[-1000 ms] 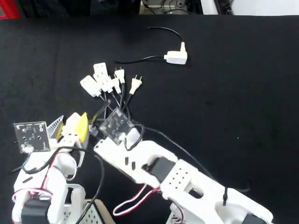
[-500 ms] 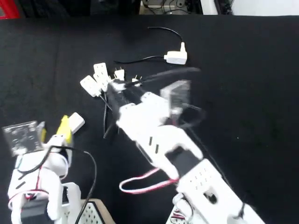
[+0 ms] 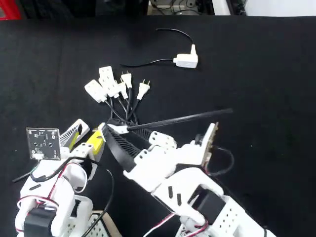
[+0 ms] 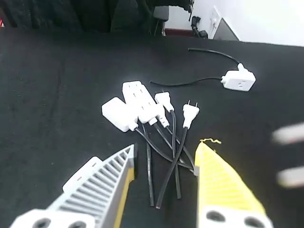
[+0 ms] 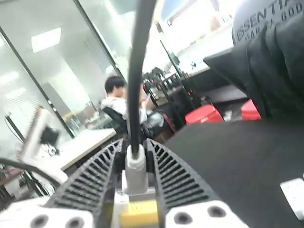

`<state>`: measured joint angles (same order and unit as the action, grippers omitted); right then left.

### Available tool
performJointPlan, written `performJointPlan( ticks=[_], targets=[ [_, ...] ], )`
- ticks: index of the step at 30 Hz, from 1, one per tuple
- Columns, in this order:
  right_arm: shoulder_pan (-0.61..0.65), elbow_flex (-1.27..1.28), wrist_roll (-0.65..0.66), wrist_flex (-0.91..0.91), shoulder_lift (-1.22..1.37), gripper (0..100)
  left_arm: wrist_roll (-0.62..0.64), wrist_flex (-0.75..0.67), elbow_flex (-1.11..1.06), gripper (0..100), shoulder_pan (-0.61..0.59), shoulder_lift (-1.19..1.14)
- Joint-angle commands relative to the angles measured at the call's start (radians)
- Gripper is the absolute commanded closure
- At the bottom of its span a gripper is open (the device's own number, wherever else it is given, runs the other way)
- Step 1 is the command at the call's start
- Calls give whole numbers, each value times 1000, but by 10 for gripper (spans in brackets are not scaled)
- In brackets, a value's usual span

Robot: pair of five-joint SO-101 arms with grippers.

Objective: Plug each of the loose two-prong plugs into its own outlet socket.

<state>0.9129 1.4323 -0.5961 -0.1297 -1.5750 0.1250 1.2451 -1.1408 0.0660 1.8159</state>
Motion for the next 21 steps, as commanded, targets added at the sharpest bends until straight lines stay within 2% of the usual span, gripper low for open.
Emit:
performJointPlan(
  ticks=[1, 8, 13, 21],
  targets=[
    [8, -50, -2, -2, 51, 987, 28, -12, 77, 783, 15, 3],
    [8, -84, 2, 44, 193, 987, 57, 15, 116, 783, 15, 3],
    [11, -101, 49, 35, 213, 987, 57, 15, 113, 783, 15, 3],
    [12, -275, 141, -210, 337, 986, 63, 14, 125, 783, 13, 3]
  ],
)
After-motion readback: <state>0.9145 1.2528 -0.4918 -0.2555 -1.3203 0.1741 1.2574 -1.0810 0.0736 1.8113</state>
